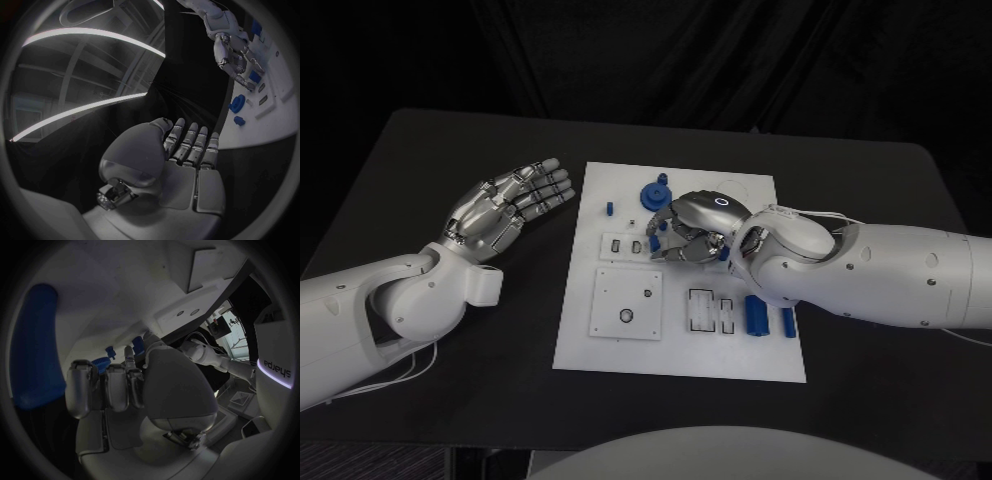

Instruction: Assemble the parts on the task board

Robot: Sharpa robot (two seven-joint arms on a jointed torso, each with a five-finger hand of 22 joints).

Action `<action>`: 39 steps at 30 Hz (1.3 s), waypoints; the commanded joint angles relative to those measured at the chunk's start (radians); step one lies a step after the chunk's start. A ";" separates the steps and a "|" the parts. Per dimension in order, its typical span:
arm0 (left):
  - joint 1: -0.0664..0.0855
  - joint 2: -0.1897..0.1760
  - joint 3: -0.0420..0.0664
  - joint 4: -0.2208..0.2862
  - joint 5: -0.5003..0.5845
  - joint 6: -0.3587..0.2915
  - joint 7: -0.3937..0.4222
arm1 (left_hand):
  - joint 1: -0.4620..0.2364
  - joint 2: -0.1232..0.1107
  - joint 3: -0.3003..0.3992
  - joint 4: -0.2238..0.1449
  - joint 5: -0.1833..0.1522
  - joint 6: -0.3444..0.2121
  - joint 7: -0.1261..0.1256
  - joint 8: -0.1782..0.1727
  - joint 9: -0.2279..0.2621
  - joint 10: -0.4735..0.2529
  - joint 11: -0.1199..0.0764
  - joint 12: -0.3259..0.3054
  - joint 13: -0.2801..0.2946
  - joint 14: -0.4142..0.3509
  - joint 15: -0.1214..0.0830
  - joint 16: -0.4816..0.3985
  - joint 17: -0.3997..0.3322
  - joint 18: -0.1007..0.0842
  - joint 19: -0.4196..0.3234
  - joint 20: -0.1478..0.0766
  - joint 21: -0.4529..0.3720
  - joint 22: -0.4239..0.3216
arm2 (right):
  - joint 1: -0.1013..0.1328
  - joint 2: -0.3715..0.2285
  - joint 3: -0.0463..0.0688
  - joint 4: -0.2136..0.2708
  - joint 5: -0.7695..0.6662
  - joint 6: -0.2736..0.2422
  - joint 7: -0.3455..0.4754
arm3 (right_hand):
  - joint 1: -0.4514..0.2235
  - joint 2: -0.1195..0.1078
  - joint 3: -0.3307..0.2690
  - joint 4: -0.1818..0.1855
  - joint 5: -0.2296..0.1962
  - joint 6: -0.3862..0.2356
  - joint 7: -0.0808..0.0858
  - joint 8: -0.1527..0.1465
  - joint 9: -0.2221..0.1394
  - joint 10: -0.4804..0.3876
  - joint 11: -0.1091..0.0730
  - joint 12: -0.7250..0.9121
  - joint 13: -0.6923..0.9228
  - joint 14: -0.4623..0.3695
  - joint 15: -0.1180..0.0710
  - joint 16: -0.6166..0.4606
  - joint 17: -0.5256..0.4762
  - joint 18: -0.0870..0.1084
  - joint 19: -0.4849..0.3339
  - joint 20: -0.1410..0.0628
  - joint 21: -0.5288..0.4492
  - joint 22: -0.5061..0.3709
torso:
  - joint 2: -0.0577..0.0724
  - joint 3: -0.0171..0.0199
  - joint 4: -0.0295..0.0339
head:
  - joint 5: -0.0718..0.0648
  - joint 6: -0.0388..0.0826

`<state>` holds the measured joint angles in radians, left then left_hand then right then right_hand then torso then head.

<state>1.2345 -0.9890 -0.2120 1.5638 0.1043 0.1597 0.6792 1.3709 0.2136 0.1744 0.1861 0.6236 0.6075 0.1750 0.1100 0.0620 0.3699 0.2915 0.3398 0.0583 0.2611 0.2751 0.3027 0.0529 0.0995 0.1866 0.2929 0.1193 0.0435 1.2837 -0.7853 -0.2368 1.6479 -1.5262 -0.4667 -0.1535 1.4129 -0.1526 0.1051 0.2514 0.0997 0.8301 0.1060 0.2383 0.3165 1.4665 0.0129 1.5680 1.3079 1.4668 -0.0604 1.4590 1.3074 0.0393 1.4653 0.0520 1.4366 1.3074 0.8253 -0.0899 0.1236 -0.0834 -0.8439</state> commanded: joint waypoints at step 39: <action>0.064 0.001 0.001 0.022 -0.025 -0.094 0.100 | -0.048 -0.069 0.112 -0.011 0.009 0.093 0.013 0.039 0.012 0.149 -0.006 0.106 0.020 0.262 -0.038 0.324 0.063 -0.001 0.408 -0.034 0.322 0.135 | 0.076 -0.151 0.001 0.082 0.145 -0.370 0.454 | 0.118 0.041 0.054 0.025 0.126 0.025 -0.027 0.029 -0.091 0.095 -0.031 -0.005 0.248 0.075 -0.021 0.027 0.108 -0.007 0.046 -0.021 0.019 0.204 | -0.015 0.0086 -0.0068 | 0.065 0.083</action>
<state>1.2894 -0.9930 -0.2122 1.5850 0.0994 0.1007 0.6793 1.3214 0.1545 0.2822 0.1750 0.6264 0.6960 0.1840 0.1475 0.0731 0.5118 0.2871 0.4391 0.0782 0.5169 0.2404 0.6148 0.1122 0.0995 0.5882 0.2609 0.4318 0.1736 1.3587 -0.9331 -0.2348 1.7335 -1.4516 -0.7590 0.1964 1.5206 -0.1089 0.1516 0.2765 0.2212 0.8496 0.0798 0.2647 0.2268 1.4685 -0.0110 1.5605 1.3075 1.4676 -0.0742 1.4811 1.3074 0.0391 1.4653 0.0375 1.4491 1.3080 0.8158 -0.0848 0.1202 -0.0206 -0.7702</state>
